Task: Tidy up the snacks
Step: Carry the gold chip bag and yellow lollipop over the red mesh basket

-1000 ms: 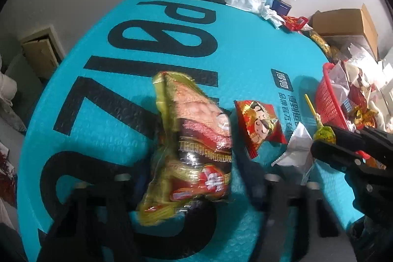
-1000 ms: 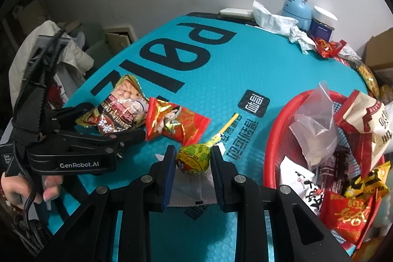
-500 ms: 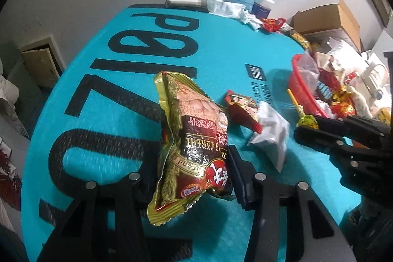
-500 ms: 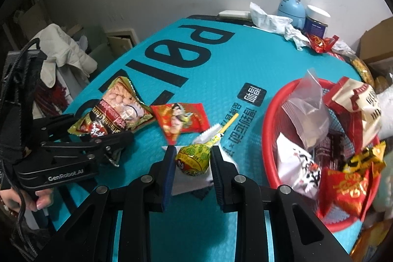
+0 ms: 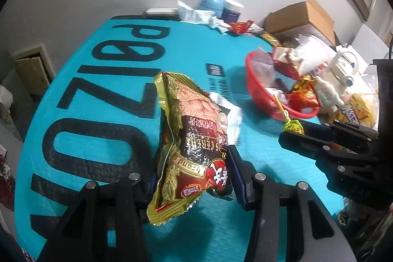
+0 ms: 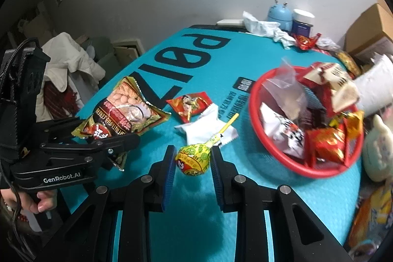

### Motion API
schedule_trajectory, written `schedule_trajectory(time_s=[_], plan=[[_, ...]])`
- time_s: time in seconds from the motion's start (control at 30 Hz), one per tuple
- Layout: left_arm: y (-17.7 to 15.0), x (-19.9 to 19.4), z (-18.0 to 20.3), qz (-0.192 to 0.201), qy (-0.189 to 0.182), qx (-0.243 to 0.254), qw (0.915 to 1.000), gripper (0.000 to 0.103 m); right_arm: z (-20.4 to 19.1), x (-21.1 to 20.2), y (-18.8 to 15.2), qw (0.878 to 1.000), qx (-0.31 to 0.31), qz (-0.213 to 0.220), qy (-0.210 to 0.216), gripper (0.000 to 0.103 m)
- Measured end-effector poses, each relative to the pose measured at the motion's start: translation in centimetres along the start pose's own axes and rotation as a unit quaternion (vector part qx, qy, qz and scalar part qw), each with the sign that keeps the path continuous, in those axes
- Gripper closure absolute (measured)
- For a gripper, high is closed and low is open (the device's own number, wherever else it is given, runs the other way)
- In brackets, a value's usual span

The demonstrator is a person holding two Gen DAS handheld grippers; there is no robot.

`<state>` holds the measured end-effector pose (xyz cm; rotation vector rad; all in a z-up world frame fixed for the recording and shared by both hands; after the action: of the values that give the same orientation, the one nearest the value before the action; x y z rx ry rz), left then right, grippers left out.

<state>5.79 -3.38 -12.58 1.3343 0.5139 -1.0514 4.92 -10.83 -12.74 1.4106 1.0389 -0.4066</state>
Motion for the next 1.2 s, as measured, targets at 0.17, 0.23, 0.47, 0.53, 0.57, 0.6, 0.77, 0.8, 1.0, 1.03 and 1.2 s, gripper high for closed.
schedule_trajectory(time_s=[0.17, 0.23, 0.47, 0.53, 0.57, 0.6, 0.77, 0.8, 1.0, 1.03, 1.2], plan=[[-0.2, -0.6, 2.9, 0.006, -0.022, 0.022, 0.9995, 0.056, 1.0, -2.3, -1.3, 1.0, 0.013, 0.015, -0.01, 0.075], [-0.2, -0.8, 4.0, 0.008, -0.03, 0.03, 0.9991, 0.056, 1.5, -3.2, -1.8, 0.999, 0.019, 0.02, -0.015, 0.075], [0.1, -1.6, 7.9, 0.019, -0.058, 0.058, 0.9965, 0.056, 3.4, -6.3, -3.3, 0.998, 0.042, 0.04, -0.036, 0.075], [0.1, -1.8, 9.0, 0.021, -0.066, 0.064, 0.9955, 0.056, 4.0, -7.1, -3.5, 0.997, 0.05, 0.048, -0.042, 0.075], [0.2, -1.9, 9.6, 0.022, -0.07, 0.068, 0.995, 0.056, 4.2, -7.5, -3.6, 0.996, 0.052, 0.052, -0.044, 0.075], [0.3, -2.0, 10.2, 0.024, -0.074, 0.071, 0.9944, 0.056, 4.4, -7.8, -3.6, 0.996, 0.055, 0.055, -0.047, 0.075], [0.7, -2.8, 12.4, 0.035, -0.088, 0.087, 0.9917, 0.056, 5.6, -9.6, -3.8, 0.993, 0.069, 0.075, -0.06, 0.075], [0.9, -2.9, 12.7, 0.037, -0.09, 0.09, 0.9912, 0.056, 5.8, -9.9, -3.7, 0.992, 0.071, 0.078, -0.062, 0.075], [1.9, -3.4, 14.4, 0.047, -0.098, 0.104, 0.9887, 0.056, 6.7, -11.4, -3.2, 0.99, 0.075, 0.095, -0.075, 0.075], [2.2, -3.4, 14.5, 0.049, -0.099, 0.105, 0.9884, 0.056, 6.9, -11.6, -3.1, 0.99, 0.074, 0.097, -0.076, 0.075], [3.7, -3.2, 15.3, 0.055, -0.105, 0.111, 0.9868, 0.056, 7.6, -12.3, -2.4, 0.988, 0.073, 0.105, -0.084, 0.075]])
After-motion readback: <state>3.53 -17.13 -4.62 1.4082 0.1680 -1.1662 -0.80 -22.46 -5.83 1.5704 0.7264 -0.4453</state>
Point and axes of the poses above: each gripper's, at about its wrist camera, not at the fingertips, and x roughly the way its jaws point, z to its right, y to its top, the point moved 9 cm from there along x, roughly the way its jaws point, and after that the axes turned 5 degrees about -z, right-handed, at the moved point
